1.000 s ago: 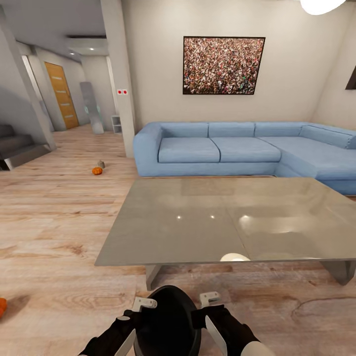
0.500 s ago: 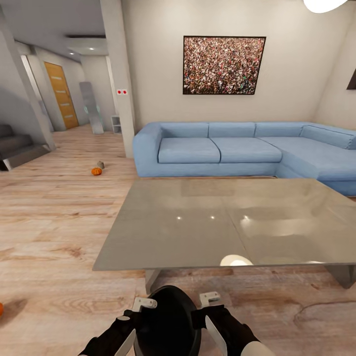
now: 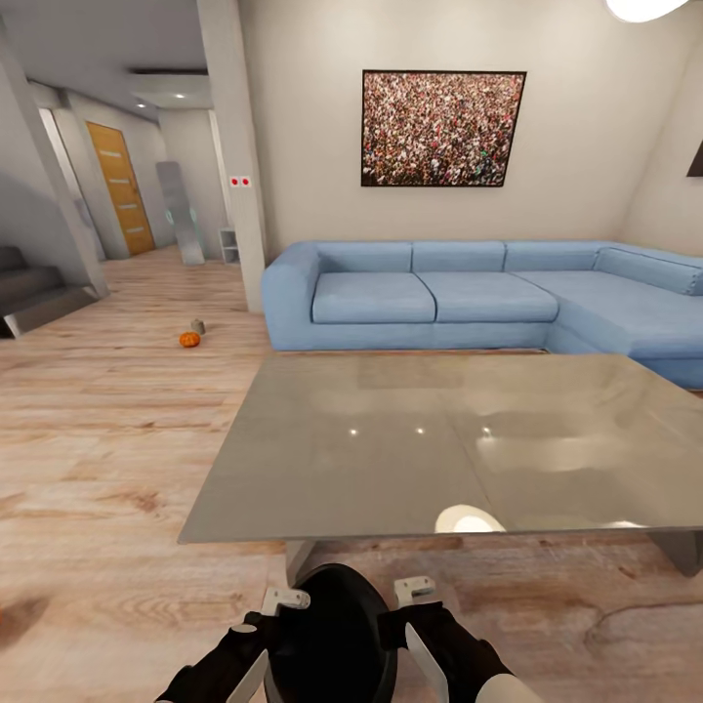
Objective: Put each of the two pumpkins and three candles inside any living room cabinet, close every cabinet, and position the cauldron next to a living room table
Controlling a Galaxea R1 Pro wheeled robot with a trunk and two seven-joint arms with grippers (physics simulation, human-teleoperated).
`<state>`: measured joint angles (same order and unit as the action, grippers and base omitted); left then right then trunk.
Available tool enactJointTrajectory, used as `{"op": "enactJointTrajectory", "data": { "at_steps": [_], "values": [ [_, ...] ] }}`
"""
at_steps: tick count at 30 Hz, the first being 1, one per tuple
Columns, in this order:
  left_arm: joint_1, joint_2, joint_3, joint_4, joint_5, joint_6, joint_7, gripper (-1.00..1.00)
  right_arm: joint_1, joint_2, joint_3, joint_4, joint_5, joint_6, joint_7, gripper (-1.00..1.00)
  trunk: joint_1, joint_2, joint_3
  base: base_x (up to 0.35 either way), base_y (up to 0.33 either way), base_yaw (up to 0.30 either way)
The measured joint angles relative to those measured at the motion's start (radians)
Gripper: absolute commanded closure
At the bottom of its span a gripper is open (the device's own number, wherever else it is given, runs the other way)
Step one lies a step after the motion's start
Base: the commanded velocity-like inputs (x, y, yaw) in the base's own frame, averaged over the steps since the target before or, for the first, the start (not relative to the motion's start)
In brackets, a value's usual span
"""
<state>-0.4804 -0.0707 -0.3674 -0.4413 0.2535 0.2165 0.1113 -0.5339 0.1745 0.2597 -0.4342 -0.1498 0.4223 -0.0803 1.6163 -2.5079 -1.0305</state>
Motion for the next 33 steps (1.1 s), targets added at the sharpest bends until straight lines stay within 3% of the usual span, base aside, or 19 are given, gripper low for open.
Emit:
{"op": "enactJointTrajectory", "data": {
  "at_steps": [17, 26, 33],
  "values": [
    [0.0, 0.0, 0.0, 0.0, 0.0, 0.0, 0.0, 1.0, 0.0, 0.0, 0.0, 0.0, 0.0, 0.0, 0.0, 1.0, 0.0, 0.0, 0.0, 0.032, 0.0, 0.0],
    [0.0, 0.0, 0.0, 0.0, 0.0, 0.0, 0.0, 1.0, 0.0, 0.0, 0.0, 0.0, 0.0, 0.0, 0.0, 1.0, 0.004, -0.002, -0.035, 0.0, 0.0, 0.0],
    [0.0, 0.0, 0.0, 0.0, -0.001, 0.0, 0.0, 1.0, 0.0, 0.0, -0.001, -0.001, 0.002, 0.0, 0.001, 1.0, 0.004, -0.002, -0.035, 0.0, 0.0, 0.0]
  ]
}}
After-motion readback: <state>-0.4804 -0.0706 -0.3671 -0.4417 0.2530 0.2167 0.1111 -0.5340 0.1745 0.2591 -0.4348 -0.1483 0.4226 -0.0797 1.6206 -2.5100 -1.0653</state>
